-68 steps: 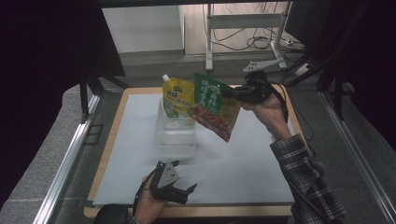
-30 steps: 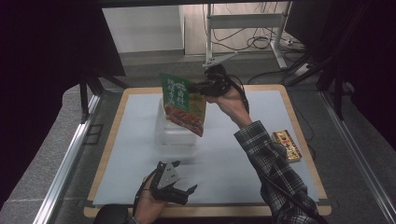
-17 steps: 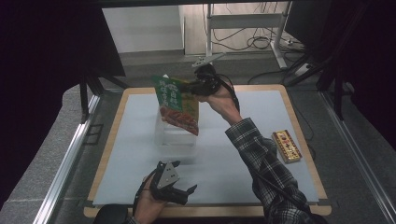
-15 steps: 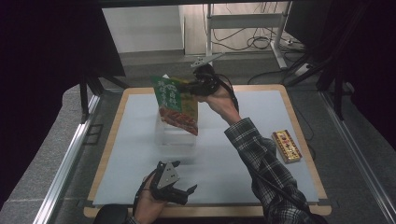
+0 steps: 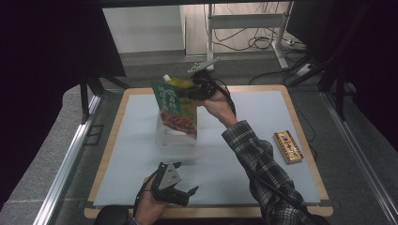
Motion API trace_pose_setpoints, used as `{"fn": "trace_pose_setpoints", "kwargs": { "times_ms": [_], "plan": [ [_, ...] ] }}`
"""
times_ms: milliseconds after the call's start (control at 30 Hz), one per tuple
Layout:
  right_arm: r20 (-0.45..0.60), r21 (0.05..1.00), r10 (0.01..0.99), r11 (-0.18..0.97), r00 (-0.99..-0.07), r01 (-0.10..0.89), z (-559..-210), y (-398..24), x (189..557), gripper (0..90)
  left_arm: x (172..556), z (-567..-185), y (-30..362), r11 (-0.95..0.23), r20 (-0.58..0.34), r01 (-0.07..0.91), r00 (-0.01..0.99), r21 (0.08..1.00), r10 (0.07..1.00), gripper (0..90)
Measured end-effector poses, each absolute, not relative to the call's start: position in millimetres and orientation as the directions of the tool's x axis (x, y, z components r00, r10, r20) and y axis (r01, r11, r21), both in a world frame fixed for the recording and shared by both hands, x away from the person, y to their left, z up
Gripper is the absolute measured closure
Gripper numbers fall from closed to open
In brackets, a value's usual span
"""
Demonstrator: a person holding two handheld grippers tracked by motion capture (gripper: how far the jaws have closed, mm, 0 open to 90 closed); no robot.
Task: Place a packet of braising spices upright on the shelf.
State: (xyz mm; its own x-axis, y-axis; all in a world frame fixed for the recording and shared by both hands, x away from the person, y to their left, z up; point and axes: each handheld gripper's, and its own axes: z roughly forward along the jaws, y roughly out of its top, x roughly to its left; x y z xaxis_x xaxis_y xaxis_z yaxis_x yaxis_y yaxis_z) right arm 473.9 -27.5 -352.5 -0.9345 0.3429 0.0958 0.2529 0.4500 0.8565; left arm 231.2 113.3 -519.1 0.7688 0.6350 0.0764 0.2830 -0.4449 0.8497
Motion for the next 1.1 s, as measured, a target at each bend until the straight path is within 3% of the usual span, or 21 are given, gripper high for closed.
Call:
{"fn": "trace_pose_setpoints", "kwargs": {
  "times_ms": [300, 567, 733, 967, 1100],
  "plan": [
    [0.077, 0.863, 0.345, 0.447, -0.936, 0.236, -365.7, -24.8, 474.6, 88.5, 231.2, -519.8, 112.4, -0.459, 0.084, 0.284, 0.771, 0.842, 0.631, 3.1],
    [0.109, 0.857, 0.391, 0.428, -0.914, 0.285, -370.5, -31.5, 481.4, 85.1, 230.7, -520.7, 110.4, -0.474, 0.096, 0.281, 0.774, 0.834, 0.626, 3.1],
    [0.078, 0.856, 0.403, 0.442, -0.912, 0.268, -369.8, -33.7, 479.8, 72.8, 230.8, -520.6, 110.7, -0.472, 0.095, 0.282, 0.772, 0.835, 0.629, 3.1],
    [0.043, 0.854, 0.435, 0.452, -0.899, 0.259, -369.0, -39.6, 478.7, 46.9, 230.4, -521.0, 109.5, -0.482, 0.103, 0.278, 0.774, 0.831, 0.624, 3.2],
    [0.032, 0.853, 0.442, 0.456, -0.896, 0.256, -369.3, -44.1, 476.9, 38.2, 230.4, -520.9, 109.6, -0.482, 0.104, 0.277, 0.774, 0.831, 0.625, 3.2]
  ]
}}
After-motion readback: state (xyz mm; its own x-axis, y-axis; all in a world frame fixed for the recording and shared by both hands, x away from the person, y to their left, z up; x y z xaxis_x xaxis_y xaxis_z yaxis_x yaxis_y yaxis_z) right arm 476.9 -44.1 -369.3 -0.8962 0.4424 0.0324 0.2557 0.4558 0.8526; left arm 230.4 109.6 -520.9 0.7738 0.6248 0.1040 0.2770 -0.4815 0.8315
